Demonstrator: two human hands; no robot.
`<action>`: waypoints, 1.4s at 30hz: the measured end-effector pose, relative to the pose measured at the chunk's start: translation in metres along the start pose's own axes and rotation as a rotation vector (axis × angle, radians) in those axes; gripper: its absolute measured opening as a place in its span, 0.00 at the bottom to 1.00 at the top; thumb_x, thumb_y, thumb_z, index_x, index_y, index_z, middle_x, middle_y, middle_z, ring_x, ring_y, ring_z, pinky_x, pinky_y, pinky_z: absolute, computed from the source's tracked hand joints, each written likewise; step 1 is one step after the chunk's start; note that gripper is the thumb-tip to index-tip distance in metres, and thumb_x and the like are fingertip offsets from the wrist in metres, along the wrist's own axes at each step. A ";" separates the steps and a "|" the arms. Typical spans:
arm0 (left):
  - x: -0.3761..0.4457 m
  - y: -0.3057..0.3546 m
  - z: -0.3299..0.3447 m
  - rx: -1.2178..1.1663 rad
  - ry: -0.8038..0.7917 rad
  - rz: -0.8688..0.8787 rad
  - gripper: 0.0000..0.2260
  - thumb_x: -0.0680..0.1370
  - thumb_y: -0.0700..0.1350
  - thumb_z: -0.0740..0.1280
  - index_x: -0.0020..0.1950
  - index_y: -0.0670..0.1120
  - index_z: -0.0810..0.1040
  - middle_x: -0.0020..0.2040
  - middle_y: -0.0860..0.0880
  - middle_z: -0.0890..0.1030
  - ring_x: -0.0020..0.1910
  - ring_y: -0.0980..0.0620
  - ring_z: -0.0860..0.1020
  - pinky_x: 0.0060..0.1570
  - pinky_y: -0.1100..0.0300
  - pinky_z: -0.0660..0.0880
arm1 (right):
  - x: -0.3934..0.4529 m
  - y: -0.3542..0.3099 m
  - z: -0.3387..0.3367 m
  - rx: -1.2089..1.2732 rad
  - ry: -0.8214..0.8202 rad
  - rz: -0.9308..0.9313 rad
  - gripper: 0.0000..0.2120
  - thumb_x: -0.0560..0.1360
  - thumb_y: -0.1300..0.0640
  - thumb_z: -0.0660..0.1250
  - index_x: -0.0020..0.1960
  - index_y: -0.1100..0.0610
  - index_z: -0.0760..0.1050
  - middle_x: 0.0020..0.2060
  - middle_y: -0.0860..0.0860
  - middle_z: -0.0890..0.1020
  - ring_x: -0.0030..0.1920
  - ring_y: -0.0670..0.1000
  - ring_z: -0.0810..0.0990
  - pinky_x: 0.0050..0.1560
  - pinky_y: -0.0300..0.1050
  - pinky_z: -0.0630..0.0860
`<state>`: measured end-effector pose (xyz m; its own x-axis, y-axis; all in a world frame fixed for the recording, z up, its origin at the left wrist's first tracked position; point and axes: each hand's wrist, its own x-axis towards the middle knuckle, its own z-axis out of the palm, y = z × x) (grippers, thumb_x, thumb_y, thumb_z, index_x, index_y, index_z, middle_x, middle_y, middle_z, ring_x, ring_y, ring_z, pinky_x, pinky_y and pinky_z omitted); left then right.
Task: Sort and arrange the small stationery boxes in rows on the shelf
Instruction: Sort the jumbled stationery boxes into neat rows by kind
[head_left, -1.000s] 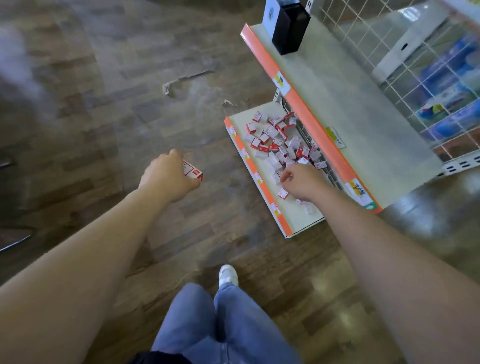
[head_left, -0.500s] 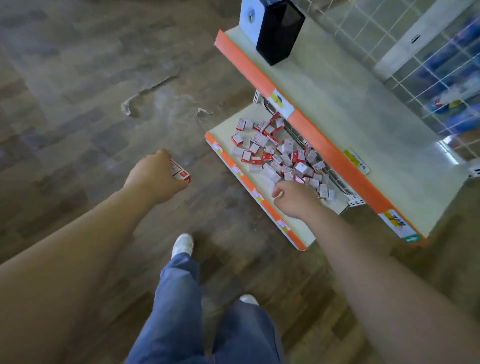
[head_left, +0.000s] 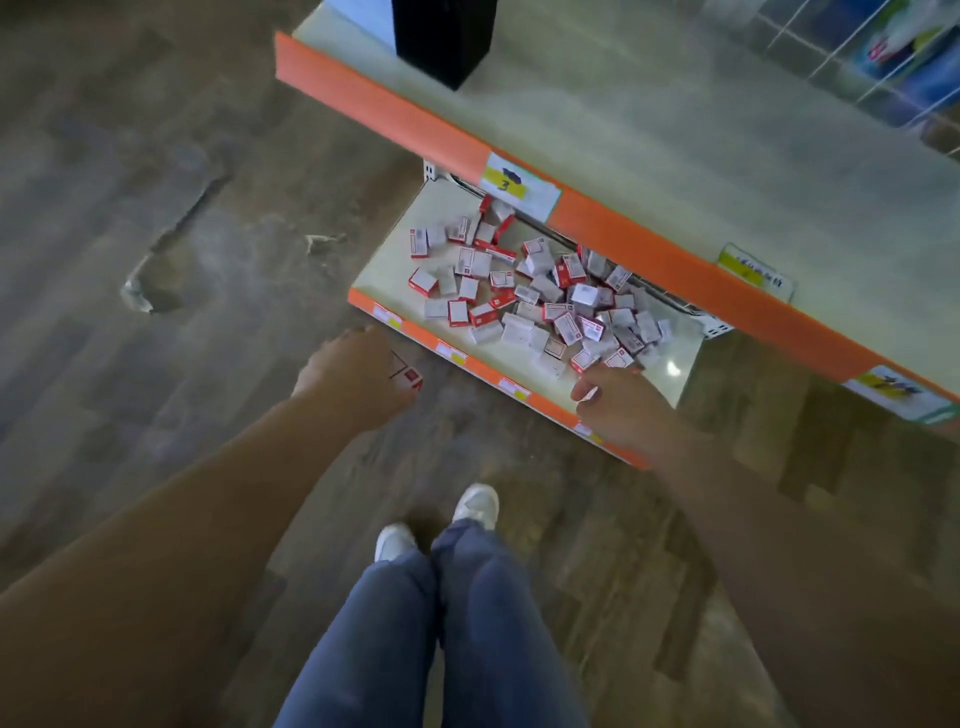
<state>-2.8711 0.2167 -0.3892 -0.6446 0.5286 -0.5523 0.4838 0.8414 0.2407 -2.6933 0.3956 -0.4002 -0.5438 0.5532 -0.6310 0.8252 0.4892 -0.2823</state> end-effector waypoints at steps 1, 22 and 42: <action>0.014 0.006 0.007 0.008 -0.005 0.027 0.22 0.71 0.54 0.70 0.57 0.43 0.69 0.55 0.44 0.74 0.55 0.42 0.73 0.51 0.52 0.72 | 0.010 0.006 0.003 0.007 -0.008 0.020 0.09 0.75 0.61 0.60 0.52 0.54 0.75 0.57 0.52 0.78 0.57 0.54 0.75 0.53 0.44 0.70; 0.289 0.065 0.182 0.103 0.122 0.316 0.19 0.71 0.52 0.71 0.57 0.46 0.72 0.50 0.48 0.75 0.49 0.47 0.76 0.47 0.53 0.77 | 0.251 0.133 0.121 0.114 0.219 0.245 0.11 0.75 0.60 0.60 0.53 0.54 0.78 0.55 0.51 0.79 0.54 0.51 0.76 0.53 0.43 0.71; 0.406 0.115 0.275 0.076 0.176 0.435 0.17 0.74 0.54 0.69 0.53 0.43 0.72 0.57 0.44 0.72 0.54 0.46 0.72 0.47 0.54 0.72 | 0.364 0.166 0.187 0.214 0.447 0.262 0.10 0.77 0.60 0.56 0.50 0.58 0.75 0.45 0.55 0.79 0.38 0.50 0.78 0.40 0.44 0.77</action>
<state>-2.9145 0.4968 -0.8047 -0.4601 0.8464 -0.2680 0.7686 0.5309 0.3569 -2.7263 0.5523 -0.8119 -0.2896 0.8926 -0.3456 0.9289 0.1750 -0.3264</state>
